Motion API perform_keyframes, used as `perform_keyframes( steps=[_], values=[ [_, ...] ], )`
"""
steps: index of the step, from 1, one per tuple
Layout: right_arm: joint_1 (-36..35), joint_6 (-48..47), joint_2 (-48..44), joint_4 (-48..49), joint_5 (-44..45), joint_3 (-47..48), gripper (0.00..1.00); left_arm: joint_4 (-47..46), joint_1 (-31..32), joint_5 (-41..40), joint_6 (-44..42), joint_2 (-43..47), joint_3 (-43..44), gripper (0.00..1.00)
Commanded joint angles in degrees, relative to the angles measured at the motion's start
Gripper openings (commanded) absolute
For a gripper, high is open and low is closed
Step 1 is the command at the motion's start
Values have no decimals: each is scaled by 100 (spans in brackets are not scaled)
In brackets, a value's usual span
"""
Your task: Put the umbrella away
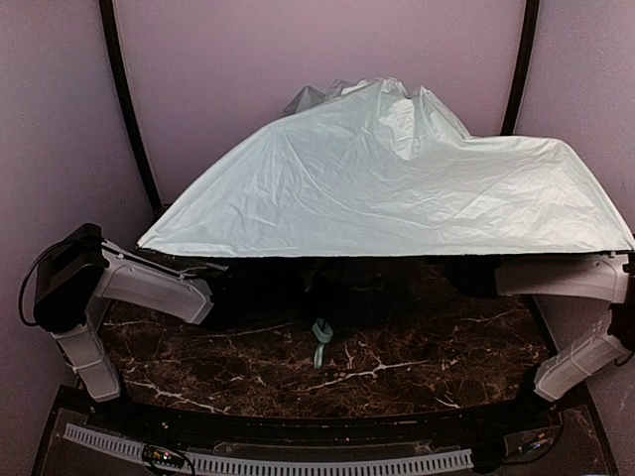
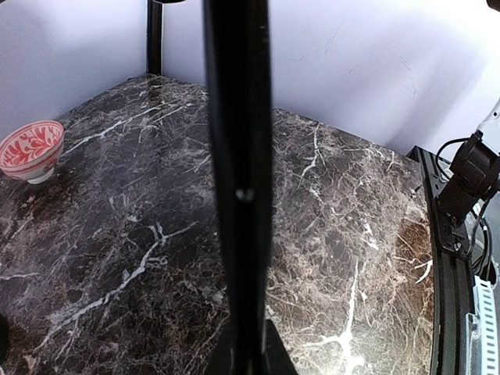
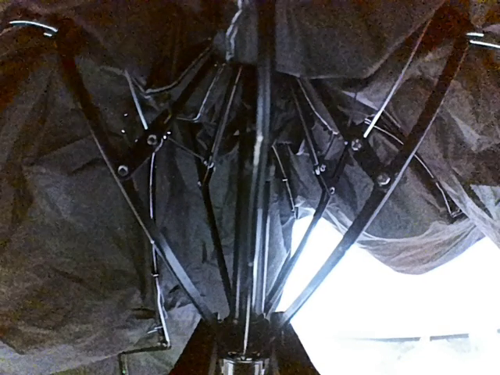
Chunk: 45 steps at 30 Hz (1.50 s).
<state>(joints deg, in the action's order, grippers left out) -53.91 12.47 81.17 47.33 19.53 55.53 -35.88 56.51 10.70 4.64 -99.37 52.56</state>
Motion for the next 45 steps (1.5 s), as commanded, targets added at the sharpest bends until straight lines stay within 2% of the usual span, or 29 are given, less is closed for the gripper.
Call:
perform_keyframes(
  steps=[1, 13, 17, 20, 23, 26, 30, 34, 38, 41, 45],
  values=[
    [-366, 177, 346, -2046, -429, -623, 17, -2770, -11, 155, -393, 380, 557, 0],
    [-415, 168, 109, -2058, -37, -1043, 14, -2937, -294, 719, 271, -124, 807, 0],
    [-80, -170, -482, -2172, 520, -823, 4, -2124, -299, 838, 235, -239, 728, 15],
    [284, -269, -883, -1991, 872, -737, 3, -1529, -277, 828, 84, -265, 573, 27],
    [558, -475, -1184, -1661, 1035, -686, 1, -592, -87, 784, -559, -127, 501, 32],
    [759, -753, -1350, -1306, 1202, -540, 0, -78, 205, 600, -1304, 160, 255, 37],
    [888, -1364, -1446, -974, 1219, -147, 0, 326, 337, 1087, -1497, 684, -109, 43],
    [1096, -1879, -1567, -781, 1196, 209, 0, 1165, 387, 1371, -1798, 1334, -232, 49],
    [1443, -2261, -1640, -691, 1134, 628, 0, 1720, 387, 1412, -2064, 1974, -452, 66],
    [1581, -2489, -1622, -789, 1002, 978, 0, 1945, 385, 1214, -1979, 2153, -574, 79],
    [1584, -2709, -1603, -792, 862, 1360, 0, 1718, 227, -552, -1050, 2310, -585, 82]
  ],
)
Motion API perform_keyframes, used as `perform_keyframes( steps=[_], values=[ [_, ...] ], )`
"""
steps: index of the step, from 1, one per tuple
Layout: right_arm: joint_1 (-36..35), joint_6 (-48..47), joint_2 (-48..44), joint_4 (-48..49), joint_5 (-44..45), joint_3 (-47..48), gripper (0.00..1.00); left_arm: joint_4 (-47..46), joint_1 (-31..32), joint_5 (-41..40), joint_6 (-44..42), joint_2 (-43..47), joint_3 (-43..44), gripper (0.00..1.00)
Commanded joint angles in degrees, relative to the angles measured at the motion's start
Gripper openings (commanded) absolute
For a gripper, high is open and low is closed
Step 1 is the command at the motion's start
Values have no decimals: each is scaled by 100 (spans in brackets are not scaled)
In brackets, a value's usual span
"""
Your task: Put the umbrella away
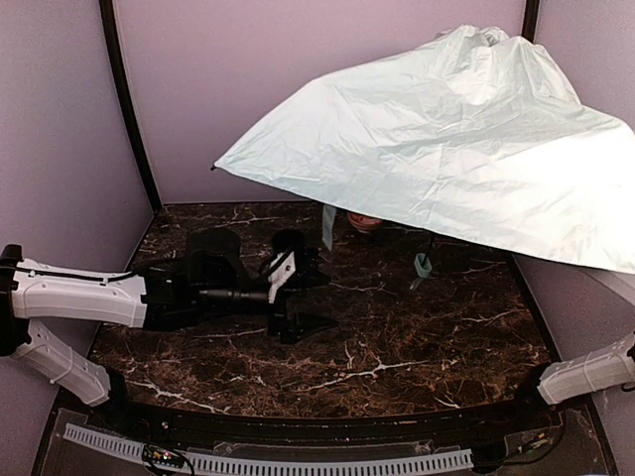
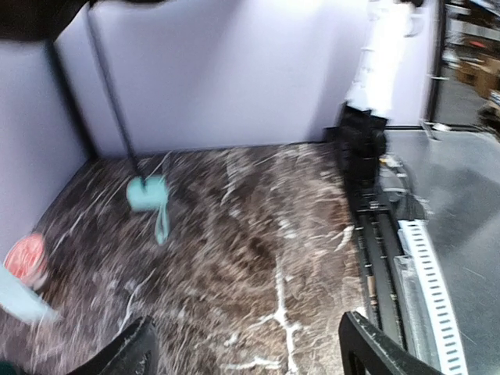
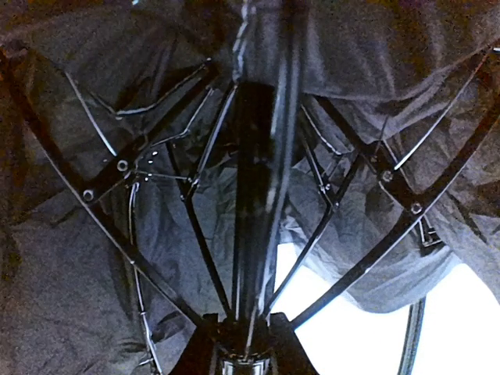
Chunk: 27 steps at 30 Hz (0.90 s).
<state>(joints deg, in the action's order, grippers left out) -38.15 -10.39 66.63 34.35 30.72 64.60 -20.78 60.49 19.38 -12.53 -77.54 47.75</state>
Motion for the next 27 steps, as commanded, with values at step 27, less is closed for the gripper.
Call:
perform_keyframes(
  steps=[27],
  values=[
    [-985, 1609, 997, 4125, -874, -5705, 0, 905, -2164, -3356, 2152, 701, -28, 83]
  ],
)
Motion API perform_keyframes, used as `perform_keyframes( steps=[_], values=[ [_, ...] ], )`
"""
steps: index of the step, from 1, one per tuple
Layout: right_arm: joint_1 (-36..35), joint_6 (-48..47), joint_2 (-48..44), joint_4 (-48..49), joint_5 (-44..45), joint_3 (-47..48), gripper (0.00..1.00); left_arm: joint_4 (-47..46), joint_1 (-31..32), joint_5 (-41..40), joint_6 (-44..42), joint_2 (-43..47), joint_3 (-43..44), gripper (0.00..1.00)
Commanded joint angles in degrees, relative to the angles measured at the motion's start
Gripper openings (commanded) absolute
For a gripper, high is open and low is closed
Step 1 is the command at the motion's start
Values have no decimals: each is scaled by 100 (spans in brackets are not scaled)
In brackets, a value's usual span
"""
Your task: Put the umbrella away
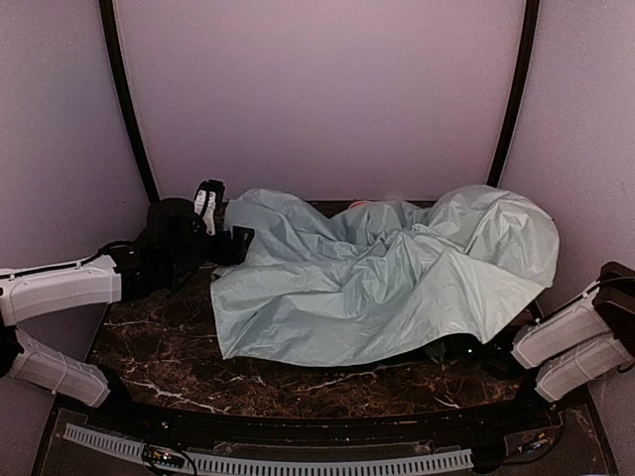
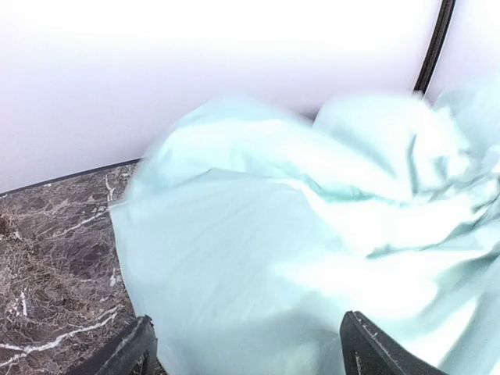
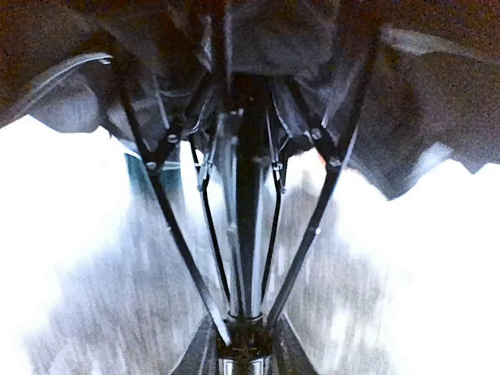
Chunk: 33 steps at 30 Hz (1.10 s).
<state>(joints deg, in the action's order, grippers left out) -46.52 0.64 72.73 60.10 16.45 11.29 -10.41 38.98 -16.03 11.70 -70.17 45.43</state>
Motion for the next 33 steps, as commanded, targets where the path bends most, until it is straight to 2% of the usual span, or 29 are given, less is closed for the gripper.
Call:
perform_keyframes(
  steps=[1, 4, 8, 15, 22, 26, 33],
  values=[
    [-163, 499, 433, 1614, 600, -396, 0, -159, -12, 322, -276, -111, 260, 83],
    [-172, 324, 293, 1461, 633, -262, 0, -245, 2, 715, -230, -284, 387, 81],
    [-179, 152, -335, 787, 479, 152, 0, -335, 54, 953, -344, -247, 420, 81],
    [-172, -274, -538, 489, 264, 880, 0, -437, 57, 717, -614, -45, 321, 81],
    [-172, -753, -662, 0, -112, 2003, 0, -472, 59, 642, -728, 94, 273, 81],
    [-138, -962, -1260, -1090, -285, 2490, 0, -453, 57, 519, -768, 215, 229, 81],
    [337, -698, -2619, -3377, -1572, 3189, 0, -685, 57, 385, -929, 532, 46, 82]
  ],
)
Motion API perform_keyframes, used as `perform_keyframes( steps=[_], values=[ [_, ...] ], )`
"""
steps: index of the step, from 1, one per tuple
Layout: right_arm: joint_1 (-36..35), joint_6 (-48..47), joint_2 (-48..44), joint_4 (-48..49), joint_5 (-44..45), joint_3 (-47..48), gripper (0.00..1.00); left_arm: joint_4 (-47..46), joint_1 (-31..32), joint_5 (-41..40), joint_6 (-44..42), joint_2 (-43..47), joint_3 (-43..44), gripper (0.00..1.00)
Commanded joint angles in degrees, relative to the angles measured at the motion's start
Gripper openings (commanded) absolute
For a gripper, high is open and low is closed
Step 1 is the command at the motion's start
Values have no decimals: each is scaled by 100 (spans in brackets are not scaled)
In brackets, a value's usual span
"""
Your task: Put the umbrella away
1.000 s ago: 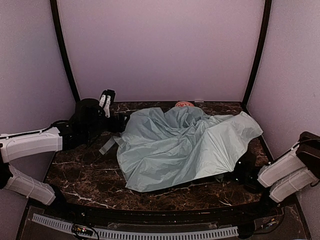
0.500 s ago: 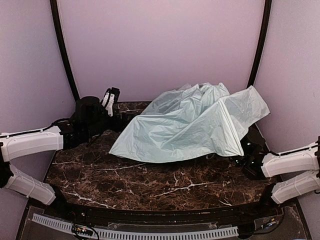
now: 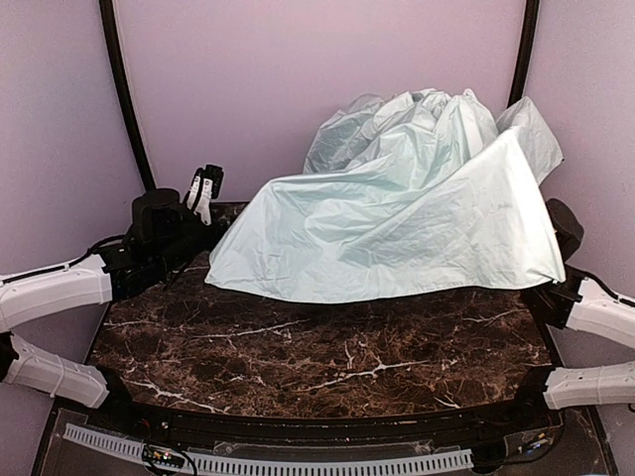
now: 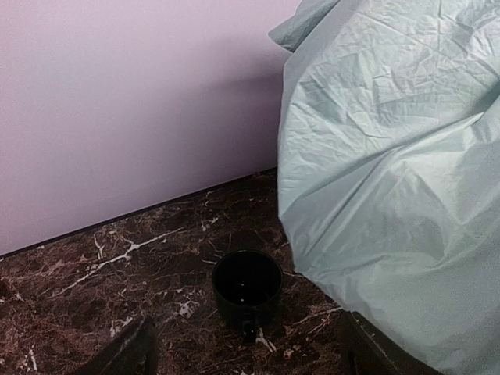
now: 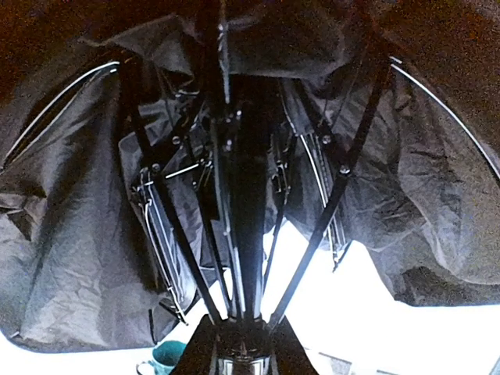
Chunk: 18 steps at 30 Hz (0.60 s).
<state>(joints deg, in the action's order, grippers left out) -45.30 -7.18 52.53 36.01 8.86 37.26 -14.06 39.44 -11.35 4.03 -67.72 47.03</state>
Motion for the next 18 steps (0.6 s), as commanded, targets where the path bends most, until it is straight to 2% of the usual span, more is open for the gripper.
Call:
perform_keyframes(
  steps=[1, 6, 12, 14, 18],
  values=[
    [248, 89, -749, -1123, -947, 707, 0, -356, 11, -25, -184, 297, -119, 82],
    [302, -93, -1198, -1726, -1688, 1218, 0, -368, 11, 191, -220, 276, -69, 82],
    [311, -932, -842, -4475, -2152, 2156, 0, -534, 118, 1561, -567, 311, -127, 77],
    [311, -1082, -669, -5181, -2126, 2412, 0, -656, 264, 1641, -739, 300, -173, 77],
    [311, -1296, -517, -6365, -1463, 3025, 0, -606, 416, 1776, -778, 27, -124, 77]
  ],
)
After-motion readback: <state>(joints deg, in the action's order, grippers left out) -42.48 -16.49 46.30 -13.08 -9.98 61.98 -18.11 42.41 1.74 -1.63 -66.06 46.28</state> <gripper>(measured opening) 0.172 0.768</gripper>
